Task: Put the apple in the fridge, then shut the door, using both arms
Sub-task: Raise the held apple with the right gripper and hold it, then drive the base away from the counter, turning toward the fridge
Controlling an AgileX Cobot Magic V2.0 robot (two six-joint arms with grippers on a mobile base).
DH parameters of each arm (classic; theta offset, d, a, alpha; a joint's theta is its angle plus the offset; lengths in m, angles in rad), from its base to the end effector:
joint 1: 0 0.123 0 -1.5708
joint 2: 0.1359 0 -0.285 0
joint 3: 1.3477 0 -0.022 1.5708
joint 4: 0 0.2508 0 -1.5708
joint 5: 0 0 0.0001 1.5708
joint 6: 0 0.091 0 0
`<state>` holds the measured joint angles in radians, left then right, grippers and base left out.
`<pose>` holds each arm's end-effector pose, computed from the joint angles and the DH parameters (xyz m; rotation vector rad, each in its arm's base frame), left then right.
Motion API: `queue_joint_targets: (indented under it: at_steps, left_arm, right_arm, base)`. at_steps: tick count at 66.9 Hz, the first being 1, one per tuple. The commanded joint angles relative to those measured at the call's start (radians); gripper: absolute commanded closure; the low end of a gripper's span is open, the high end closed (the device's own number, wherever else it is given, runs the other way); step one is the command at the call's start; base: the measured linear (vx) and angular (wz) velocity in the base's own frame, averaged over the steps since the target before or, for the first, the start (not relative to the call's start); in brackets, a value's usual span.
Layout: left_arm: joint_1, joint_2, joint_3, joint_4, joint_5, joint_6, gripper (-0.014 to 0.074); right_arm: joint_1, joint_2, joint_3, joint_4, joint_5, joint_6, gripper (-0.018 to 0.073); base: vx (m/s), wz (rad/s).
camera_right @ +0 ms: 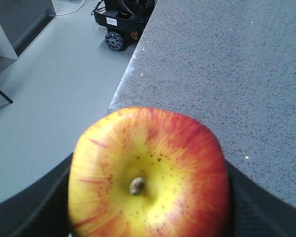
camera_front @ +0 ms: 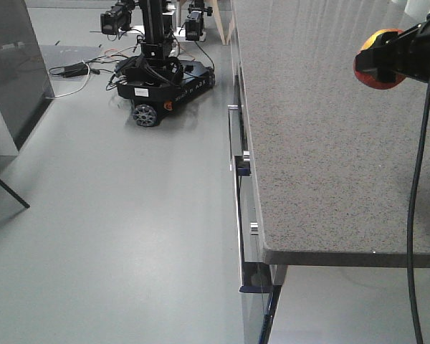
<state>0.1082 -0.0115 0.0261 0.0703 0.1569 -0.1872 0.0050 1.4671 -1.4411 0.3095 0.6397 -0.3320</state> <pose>0.0560 0.0071 0.1908 -0.1948 1.6432 0.0018 0.3341 0.0182 0.3979 -0.1987 2.1101 0.1492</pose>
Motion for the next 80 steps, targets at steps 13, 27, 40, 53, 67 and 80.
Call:
queue_joint_targets:
  at_steps: [13,27,40,53,67,80]
  left_arm:
    - [-0.005,-0.016,0.027,-0.007,-0.073,-0.001,0.0602]
    - [-0.005,-0.016,0.027,-0.007,-0.073,-0.001,0.0602]
    - [-0.005,-0.016,0.027,-0.007,-0.073,-0.001,0.0602]
    - [-0.005,-0.016,0.027,-0.007,-0.073,-0.001,0.0602]
    - [-0.005,-0.016,0.027,-0.007,-0.073,-0.001,0.0602]
    - [-0.005,-0.016,0.027,-0.007,-0.073,-0.001,0.0602]
  right_arm:
    - [-0.004,-0.037,-0.033,0.013,-0.066,-0.004,0.0409]
    - [-0.004,-0.037,-0.033,0.013,-0.066,-0.004,0.0409]
    - [-0.004,-0.037,-0.033,0.013,-0.066,-0.004,0.0409]
    - [-0.004,-0.037,-0.033,0.013,-0.066,-0.004,0.0409]
    - [-0.004,-0.037,-0.033,0.013,-0.066,-0.004,0.0409]
    - [-0.004,-0.037,-0.033,0.013,-0.066,-0.004,0.0409]
  base:
    - [-0.02,0.07]
    - [-0.03,0.12]
    - [-0.03,0.20]
    - [-0.03,0.32]
    - [-0.03,0.39]
    - [-0.03,0.43]
